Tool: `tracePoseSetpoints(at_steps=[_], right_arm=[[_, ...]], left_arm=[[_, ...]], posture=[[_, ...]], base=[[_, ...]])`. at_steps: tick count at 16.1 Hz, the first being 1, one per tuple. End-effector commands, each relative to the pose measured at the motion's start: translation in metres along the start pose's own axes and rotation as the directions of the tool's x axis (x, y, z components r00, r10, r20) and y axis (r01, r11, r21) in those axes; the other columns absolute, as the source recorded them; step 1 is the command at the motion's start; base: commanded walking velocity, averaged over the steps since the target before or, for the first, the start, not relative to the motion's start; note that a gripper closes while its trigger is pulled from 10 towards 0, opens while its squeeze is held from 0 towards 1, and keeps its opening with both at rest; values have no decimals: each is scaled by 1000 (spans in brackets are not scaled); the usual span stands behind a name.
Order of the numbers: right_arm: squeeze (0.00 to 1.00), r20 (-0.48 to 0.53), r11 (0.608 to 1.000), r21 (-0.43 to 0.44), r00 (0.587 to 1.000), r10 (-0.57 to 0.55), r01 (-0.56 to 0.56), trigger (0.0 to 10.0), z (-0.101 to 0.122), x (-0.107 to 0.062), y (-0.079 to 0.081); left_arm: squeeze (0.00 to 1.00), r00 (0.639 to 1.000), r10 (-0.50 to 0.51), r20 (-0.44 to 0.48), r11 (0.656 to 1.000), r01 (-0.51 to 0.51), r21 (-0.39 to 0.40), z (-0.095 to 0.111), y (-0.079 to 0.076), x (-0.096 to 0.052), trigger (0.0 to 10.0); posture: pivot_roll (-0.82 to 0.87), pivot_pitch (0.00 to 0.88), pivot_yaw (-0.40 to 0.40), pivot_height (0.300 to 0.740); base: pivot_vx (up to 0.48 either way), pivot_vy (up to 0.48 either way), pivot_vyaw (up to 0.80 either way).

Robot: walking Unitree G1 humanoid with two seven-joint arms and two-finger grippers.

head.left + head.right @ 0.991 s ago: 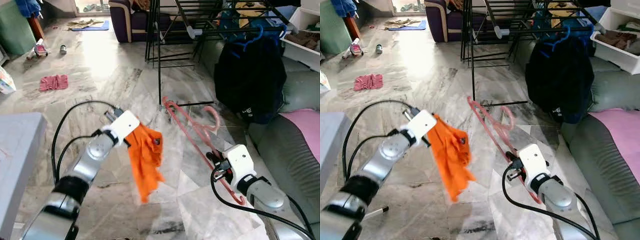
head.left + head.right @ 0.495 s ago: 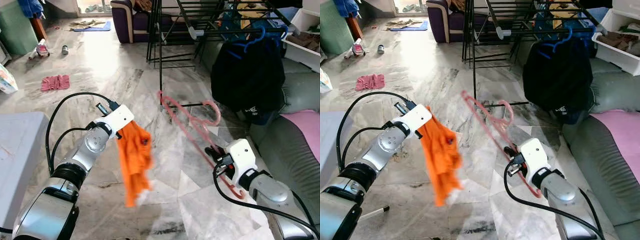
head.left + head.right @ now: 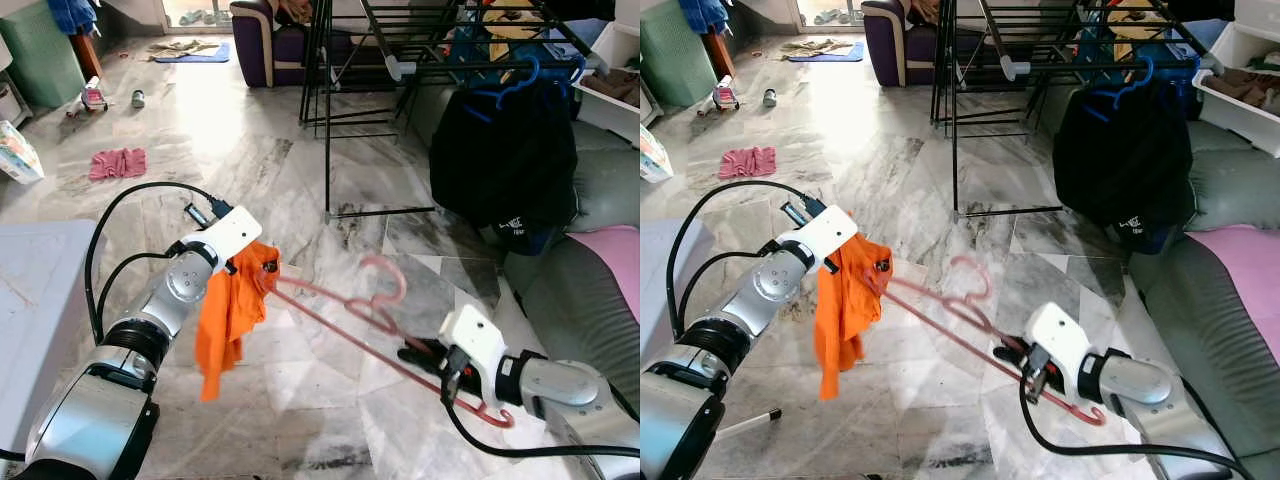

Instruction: Hang hanger

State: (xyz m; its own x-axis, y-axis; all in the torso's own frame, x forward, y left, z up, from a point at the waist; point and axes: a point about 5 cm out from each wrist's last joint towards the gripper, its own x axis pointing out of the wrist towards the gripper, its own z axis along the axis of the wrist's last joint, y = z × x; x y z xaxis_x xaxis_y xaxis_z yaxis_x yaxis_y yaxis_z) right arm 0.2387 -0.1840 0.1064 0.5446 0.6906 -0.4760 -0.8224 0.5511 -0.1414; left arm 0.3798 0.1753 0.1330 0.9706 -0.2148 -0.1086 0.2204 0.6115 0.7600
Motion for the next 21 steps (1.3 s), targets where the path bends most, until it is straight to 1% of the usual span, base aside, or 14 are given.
tracePoseSetpoints(at_steps=[1,2,3,4,5,6,7,9,11,14,16,19,21], right_arm=[[0,-29,1000,-25,1000,-9,8,10000,-3,-2,-3],[0,-29,999,-30,999,-39,38,10000,-3,-3,-9],[0,-13,998,-25,998,-53,53,10000,0,-4,-12],[0,-8,997,-38,997,-72,72,10000,3,-7,-17],[0,-23,994,-50,994,-102,101,10000,2,-9,-22],[0,-51,988,-61,988,-144,141,10000,-2,-10,-28],[0,-61,986,-69,986,-154,150,10000,-5,-10,-30],[0,-63,987,-74,987,-148,143,10000,-6,-9,-29],[0,-58,988,-77,989,-138,133,10000,-6,-5,-28],[0,-52,990,-67,991,-125,121,10000,-8,-1,-25],[0,-57,991,-63,991,-118,114,10000,-10,1,-24],[0,-71,994,-49,993,-96,93,10000,-15,3,-21],[0,-71,994,-40,992,-101,98,10000,-17,5,-20]], left_arm=[[0,999,4,42,1000,-4,-4,8,5,3,10000],[0,992,-43,116,999,42,11,14,2,1,10000],[0,987,-64,146,998,60,33,13,0,-2,10000],[0,991,-84,101,995,79,54,3,-4,-5,10000],[0,991,-93,93,994,87,69,-1,-5,-7,10000],[0,991,-98,96,994,91,66,-4,-5,-9,10000],[0,990,-100,98,993,94,65,-5,-6,-10,10000],[0,987,-117,112,992,111,61,-5,-7,-12,10000],[0,985,-98,140,994,91,54,-3,-6,-13,10000],[0,977,-106,183,993,95,65,5,-7,-12,10000],[0,970,-111,217,993,101,56,13,-8,-10,10000],[0,963,-82,258,996,73,46,23,-5,-8,10000],[0,947,-112,301,994,104,44,31,-9,-8,10000]], posture=[[-3,58,-44,740],[-5,58,-42,740],[-6,57,-38,740],[-6,58,-36,740],[-7,58,-35,740],[-10,58,-33,740],[-8,59,-34,740],[-4,59,-37,740],[-1,62,-40,740],[2,64,-42,740],[0,64,-41,740],[0,66,-41,740],[3,69,-42,740]], base=[[0,0,0],[0,0,0],[0,0,0],[0,0,0],[0,0,0],[0,0,0],[0,0,0],[0,0,0],[0,0,0],[0,0,0],[0,0,0],[0,0,0],[0,0,0]])
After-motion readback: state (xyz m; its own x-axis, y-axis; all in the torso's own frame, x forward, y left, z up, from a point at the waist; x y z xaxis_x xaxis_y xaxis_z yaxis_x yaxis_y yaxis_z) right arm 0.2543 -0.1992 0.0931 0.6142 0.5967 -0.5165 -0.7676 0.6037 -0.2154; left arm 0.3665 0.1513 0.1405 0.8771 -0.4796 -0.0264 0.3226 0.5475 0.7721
